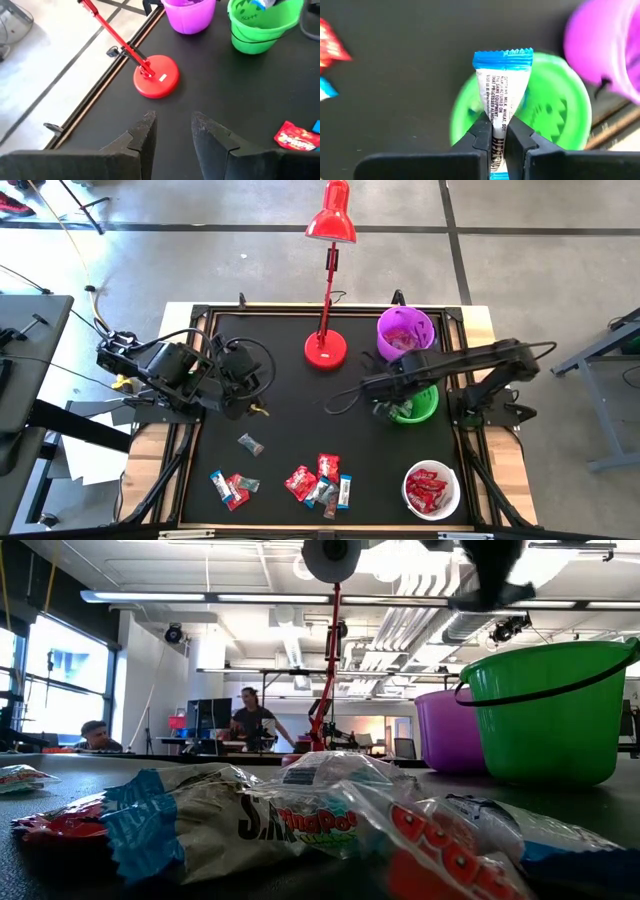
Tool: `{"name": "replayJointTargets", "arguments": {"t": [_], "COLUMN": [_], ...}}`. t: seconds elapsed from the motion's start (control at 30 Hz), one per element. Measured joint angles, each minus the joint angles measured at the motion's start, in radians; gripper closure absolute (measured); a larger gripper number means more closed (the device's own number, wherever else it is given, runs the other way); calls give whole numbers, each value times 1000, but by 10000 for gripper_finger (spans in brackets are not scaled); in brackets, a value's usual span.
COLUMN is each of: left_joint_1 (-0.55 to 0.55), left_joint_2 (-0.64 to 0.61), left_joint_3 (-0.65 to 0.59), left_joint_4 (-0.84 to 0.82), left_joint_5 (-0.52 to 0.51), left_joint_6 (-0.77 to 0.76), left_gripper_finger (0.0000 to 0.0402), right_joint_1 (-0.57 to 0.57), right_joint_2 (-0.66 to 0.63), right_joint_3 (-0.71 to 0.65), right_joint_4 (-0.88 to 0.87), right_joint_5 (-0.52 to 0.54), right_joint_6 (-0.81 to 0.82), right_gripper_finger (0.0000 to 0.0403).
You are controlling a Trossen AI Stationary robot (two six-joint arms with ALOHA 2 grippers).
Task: Organize candy in baskets
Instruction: Put the white chocolate bar into the green bucket
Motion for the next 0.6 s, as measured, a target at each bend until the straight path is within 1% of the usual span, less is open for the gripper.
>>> {"name": "replayJointTargets", "arguments": {"t": [0.13, 0.2, 0.3, 0.43, 0.6], "left_joint_1": [8, 8, 8, 8, 8], "left_joint_2": [0, 0, 0, 0, -1], "left_joint_3": [0, 0, 0, 0, 0], "left_joint_4": [0, 0, 0, 0, 0], "left_joint_5": [-21, -30, -44, -45, -46], "left_joint_6": [21, 21, 21, 21, 17], "left_gripper_finger": [293, 293, 293, 293, 293], "right_joint_1": [-19, -27, -33, -33, -33], "right_joint_2": [-70, -91, -113, -120, -120], "right_joint_3": [-137, -190, -245, -275, -264], "right_joint_4": [-1, 0, -1, 0, 2], "right_joint_5": [-7, -29, -69, -126, -126], "right_joint_6": [118, 172, 194, 171, 140], "right_gripper_finger": [384, 384, 377, 341, 280]}}
